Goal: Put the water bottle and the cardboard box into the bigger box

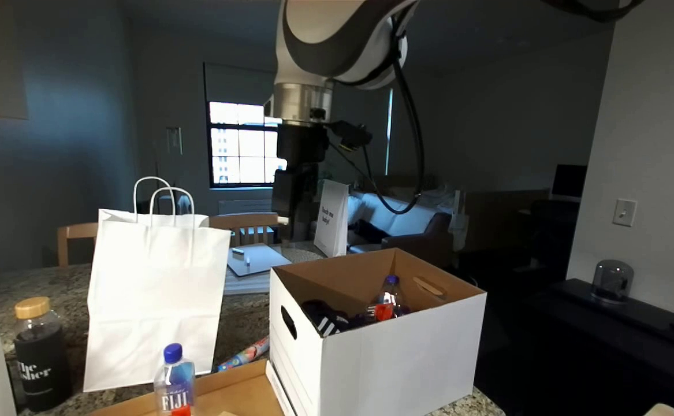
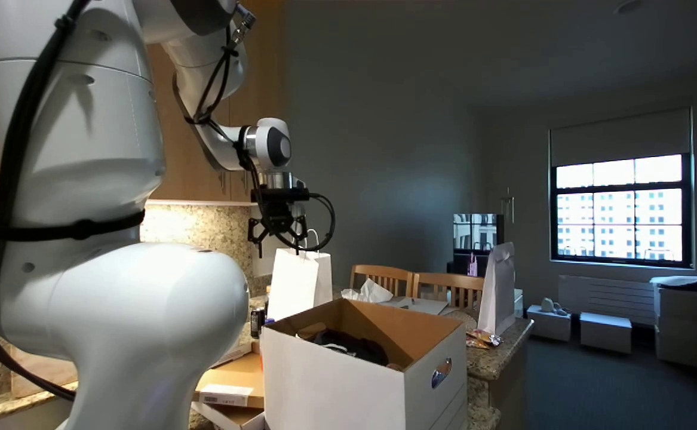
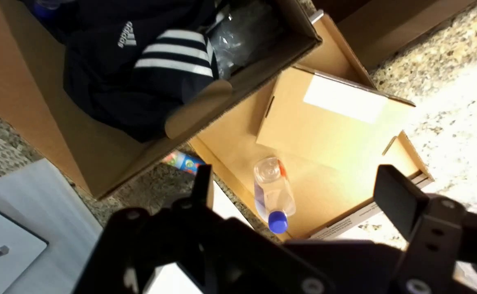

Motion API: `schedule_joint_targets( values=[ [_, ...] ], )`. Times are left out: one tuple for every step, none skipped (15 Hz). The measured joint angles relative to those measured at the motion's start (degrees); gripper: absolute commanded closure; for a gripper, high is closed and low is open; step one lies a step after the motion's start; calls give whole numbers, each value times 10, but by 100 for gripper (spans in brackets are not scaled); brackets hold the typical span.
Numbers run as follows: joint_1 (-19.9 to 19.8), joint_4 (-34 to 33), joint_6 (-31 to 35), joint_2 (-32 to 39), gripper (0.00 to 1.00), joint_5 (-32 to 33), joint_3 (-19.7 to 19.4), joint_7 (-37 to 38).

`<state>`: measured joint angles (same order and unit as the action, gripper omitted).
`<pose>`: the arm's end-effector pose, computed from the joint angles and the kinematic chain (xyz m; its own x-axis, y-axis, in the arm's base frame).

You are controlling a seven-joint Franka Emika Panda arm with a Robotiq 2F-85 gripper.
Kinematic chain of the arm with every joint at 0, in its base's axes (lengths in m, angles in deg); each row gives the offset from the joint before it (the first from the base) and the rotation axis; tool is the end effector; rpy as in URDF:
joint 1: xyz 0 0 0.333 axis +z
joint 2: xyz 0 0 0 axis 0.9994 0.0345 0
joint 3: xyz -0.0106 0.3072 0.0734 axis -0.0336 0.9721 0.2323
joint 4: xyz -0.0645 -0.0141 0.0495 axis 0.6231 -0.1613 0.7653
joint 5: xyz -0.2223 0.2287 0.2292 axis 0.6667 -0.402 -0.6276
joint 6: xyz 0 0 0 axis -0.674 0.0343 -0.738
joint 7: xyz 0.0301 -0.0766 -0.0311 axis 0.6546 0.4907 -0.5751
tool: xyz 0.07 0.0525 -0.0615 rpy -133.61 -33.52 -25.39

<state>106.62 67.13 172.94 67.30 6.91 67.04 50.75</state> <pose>0.4248 0.2902 0.4778 0.6324 0.7698 0.0864 0.7687 -0.6374 0.0527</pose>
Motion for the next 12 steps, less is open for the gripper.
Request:
schedule_joint_targets(
  values=[
    [5, 0, 19, 8, 0, 5, 14, 16],
    [11, 0, 41, 18, 0, 20, 28, 42],
    [16, 0, 62, 28, 0, 44, 43, 73],
    [20, -1, 79, 38, 0, 75, 57, 106],
    [24, -5, 91, 49, 0, 106, 68, 137],
    [27, -13, 94, 61, 0, 142, 77, 169],
    [29, -24, 94, 74, 0, 173, 84, 195],
    [33, -37, 94, 89, 0, 204, 88, 219],
    [37, -50, 94, 103, 0, 221, 91, 233],
    [40, -61, 93, 116, 0, 228, 92, 238],
    [42, -69, 93, 126, 0, 231, 92, 240],
    [42, -73, 93, 132, 0, 232, 92, 240]
  ],
)
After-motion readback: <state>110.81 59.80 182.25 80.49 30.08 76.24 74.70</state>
